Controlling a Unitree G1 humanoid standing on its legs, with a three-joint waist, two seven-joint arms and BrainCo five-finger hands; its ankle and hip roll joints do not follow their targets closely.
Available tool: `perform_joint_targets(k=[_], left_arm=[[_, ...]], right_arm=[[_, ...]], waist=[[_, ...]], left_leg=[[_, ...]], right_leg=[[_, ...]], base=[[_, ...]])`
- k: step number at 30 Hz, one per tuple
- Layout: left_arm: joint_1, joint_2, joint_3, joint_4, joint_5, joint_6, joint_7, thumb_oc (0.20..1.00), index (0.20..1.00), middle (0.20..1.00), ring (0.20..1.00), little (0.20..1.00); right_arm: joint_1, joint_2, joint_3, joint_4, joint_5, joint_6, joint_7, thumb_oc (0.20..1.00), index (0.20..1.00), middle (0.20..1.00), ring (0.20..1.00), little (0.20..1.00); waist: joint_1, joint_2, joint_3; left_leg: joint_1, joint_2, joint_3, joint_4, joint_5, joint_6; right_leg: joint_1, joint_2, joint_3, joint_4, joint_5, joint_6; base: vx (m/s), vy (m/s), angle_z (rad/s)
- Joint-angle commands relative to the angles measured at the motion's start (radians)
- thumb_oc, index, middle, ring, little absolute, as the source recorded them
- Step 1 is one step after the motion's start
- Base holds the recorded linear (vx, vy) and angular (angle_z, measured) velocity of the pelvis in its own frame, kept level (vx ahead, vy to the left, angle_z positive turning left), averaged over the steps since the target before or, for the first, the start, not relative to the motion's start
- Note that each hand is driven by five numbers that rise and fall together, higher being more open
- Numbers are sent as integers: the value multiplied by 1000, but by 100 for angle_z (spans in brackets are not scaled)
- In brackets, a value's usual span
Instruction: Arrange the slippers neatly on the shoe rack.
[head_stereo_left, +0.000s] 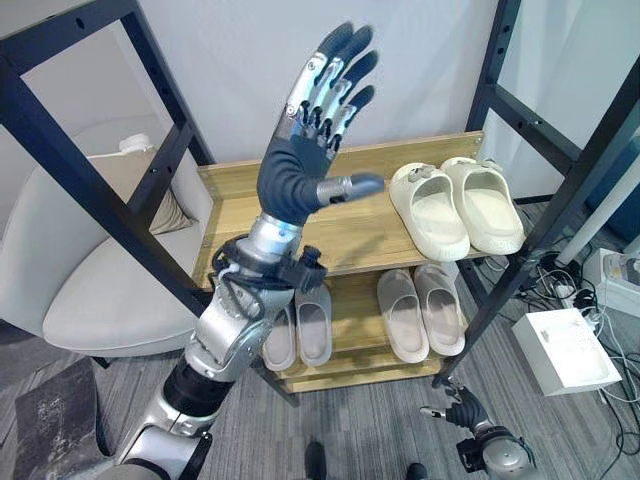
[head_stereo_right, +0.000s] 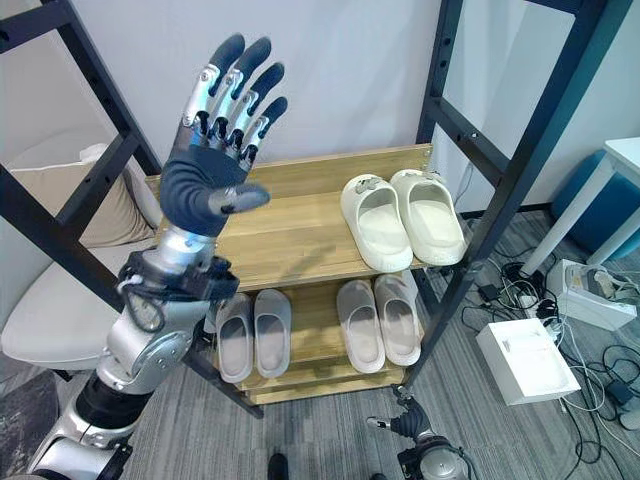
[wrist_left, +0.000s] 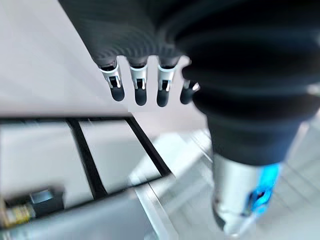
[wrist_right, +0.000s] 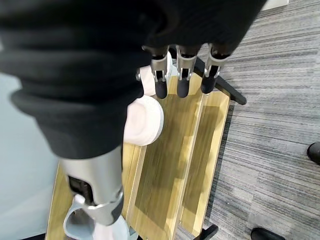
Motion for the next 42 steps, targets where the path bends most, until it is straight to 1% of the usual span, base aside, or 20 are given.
perform_joint_targets(k=[1, 5, 8, 10, 13, 14, 15, 16, 17, 19, 21, 22, 25, 26, 28, 30, 32, 35, 36, 42], left_arm=[[-28, 30, -1, -24, -75, -28, -84, 1000, 1000, 1000, 1000, 1000], [36, 55, -68, -62, -106, 7, -162, 1000, 1000, 1000, 1000, 1000], [93, 100, -115, -30, -70, 34, -212, 1000, 1000, 1000, 1000, 1000], [154, 134, -171, 48, -39, 62, -253, 1000, 1000, 1000, 1000, 1000], [201, 171, -161, 74, -10, 71, -262, 1000, 1000, 1000, 1000, 1000], [244, 186, -201, 158, 36, 83, -308, 1000, 1000, 1000, 1000, 1000], [243, 184, -203, 161, 37, 81, -309, 1000, 1000, 1000, 1000, 1000], [275, 199, -199, 178, 56, 91, -321, 1000, 1000, 1000, 1000, 1000], [316, 227, -202, 199, 93, 85, -336, 1000, 1000, 1000, 1000, 1000], [404, 263, -205, 277, 157, 100, -354, 1000, 1000, 1000, 1000, 1000], [432, 257, -191, 324, 194, 95, -338, 1000, 1000, 1000, 1000, 1000], [473, 216, -192, 454, 249, 103, -321, 1000, 1000, 1000, 1000, 1000], [485, 176, -183, 559, 289, 109, -297, 1000, 1000, 1000, 1000, 1000], [512, 143, -152, 666, 345, 109, -256, 1000, 1000, 1000, 1000, 1000], [521, 122, -141, 707, 353, 107, -244, 1000, 1000, 1000, 1000, 1000], [543, 62, -98, 833, 361, 108, -185, 1000, 1000, 1000, 1000, 1000], [551, -10, -45, 969, 325, 112, -116, 1000, 1000, 1000, 1000, 1000], [538, -55, -11, 1071, 309, 111, -76, 1000, 1000, 1000, 1000, 1000], [529, -98, 47, 1159, 251, 109, -23, 1000, 1000, 1000, 1000, 1000], [500, -145, 141, 1303, 206, 95, 61, 1000, 1000, 1000, 1000, 1000]], right_arm=[[-100, 55, 10, -1, -8, -50, 3, 1000, 1000, 1000, 1000, 1000], [-137, 76, 33, 22, -17, -55, -4, 1000, 1000, 1000, 1000, 1000], [-148, 87, 44, 27, -24, -62, 0, 1000, 1000, 1000, 1000, 1000], [-152, 86, 62, 25, -34, -67, 9, 1000, 1000, 1000, 1000, 1000], [-63, 88, 51, 17, -15, -52, 38, 1000, 1000, 1000, 1000, 1000], [-7, 1, 34, 11, -42, -79, 73, 1000, 1000, 1000, 1000, 1000], [-7, 0, 33, 11, -41, -79, 74, 1000, 1000, 1000, 1000, 1000], [5, -23, 4, -104, 33, -82, 109, 1000, 1000, 1000, 1000, 1000], [52, -53, -11, -164, 44, -85, 125, 1000, 1000, 1000, 1000, 1000], [63, -88, -25, -198, 53, -86, 143, 1000, 1000, 1000, 1000, 1000], [74, -91, -29, -209, 56, -87, 147, 1000, 1000, 1000, 1000, 1000], [60, -76, -19, -151, 53, -87, 144, 1000, 1000, 1000, 1000, 1000], [40, -67, -15, -124, 44, -82, 135, 1000, 1000, 1000, 1000, 1000], [36, -59, -18, -117, 38, -79, 122, 1000, 1000, 1000, 1000, 1000], [32, -54, -18, -103, 35, -78, 117, 1000, 1000, 1000, 1000, 1000], [24, -39, -18, -87, 31, -75, 99, 1000, 1000, 1000, 1000, 1000], [15, -15, -17, -55, 35, -72, 75, 1000, 1000, 1000, 1000, 1000], [7, 0, -15, -28, 37, -73, 57, 1000, 1000, 1000, 1000, 1000], [0, 14, -14, -15, 47, -73, 39, 1000, 1000, 1000, 1000, 1000], [-12, 27, -15, 18, 59, -80, 8, 1000, 1000, 1000, 1000, 1000]], waist=[[31, -61, 31], [51, -63, 31], [59, -62, 31], [60, -60, 34], [52, -64, 33], [39, -71, 40], [40, -69, 39], [35, -74, 42], [31, -75, 44], [28, -78, 44], [27, -78, 41], [25, -80, 38], [24, -80, 36], [25, -80, 34], [24, -80, 33], [27, -80, 31], [33, -84, 31], [36, -85, 32], [40, -87, 34], [45, -91, 35]], left_leg=[[110, 12, 2, -2, -119, -41], [109, 6, -9, 1, -120, -36], [110, 2, -10, 2, -123, -31], [111, 0, -8, 4, -124, -26], [111, 1, -4, 4, -124, -26], [114, 2, -1, 3, -125, -27], [112, 2, -1, 3, -124, -27], [111, 3, -1, 3, -123, -27], [112, 3, -2, 3, -123, -26], [113, 2, 1, 4, -124, -24], [113, 2, 2, 4, -124, -24], [114, 2, 5, 4, -126, -21], [116, 2, 8, 3, -126, -19], [117, 1, 10, 4, -127, -18], [118, 0, 12, 3, -128, -18], [118, -1, 11, 3, -127, -17], [117, 0, 10, 3, -126, -16], [118, -1, 9, 4, -125, -15], [116, -2, 7, 5, -123, -15], [117, -3, 7, 5, -122, -16]], right_leg=[[-22, -30, -36, 0, -33, 29], [-16, -33, -45, 0, -32, 29], [-15, -35, -42, 0, -32, 29], [-15, -35, -40, 0, -31, 29], [-18, -34, -36, 0, -30, 30], [-19, -31, -31, 0, -28, 32], [-21, -31, -31, 0, -28, 32], [-24, -31, -29, 0, -26, 32], [-24, -31, -26, 0, -25, 33], [-24, -31, -24, 0, -23, 36], [-25, -31, -22, 0, -23, 37], [-25, -31, -20, 0, -23, 37], [-25, -31, -15, 0, -22, 37], [-26, -32, -12, 0, -21, 38], [-26, -32, -10, 0, -21, 38], [-27, -33, -9, 0, -19, 38], [-28, -34, -9, 0, -19, 37], [-27, -34, -10, 0, -18, 36], [-27, -34, -14, 0, -17, 35], [-23, -35, -18, 0, -19, 34]], base=[[-13, 27, 18], [-8, 15, 5], [-12, 37, 18], [-23, 40, 5], [-21, 19, 0], [0, 0, 0], [-36, 14, 0], [0, 0, 0], [-23, 4, -5], [-9, 7, -13], [-1, 7, -4], [0, 0, 0], [0, 0, 0], [0, 0, 0], [8, 12, -5], [2, 7, -9], [-5, 3, -9], [0, 0, 0], [0, 0, 0], [0, 0, 0]])
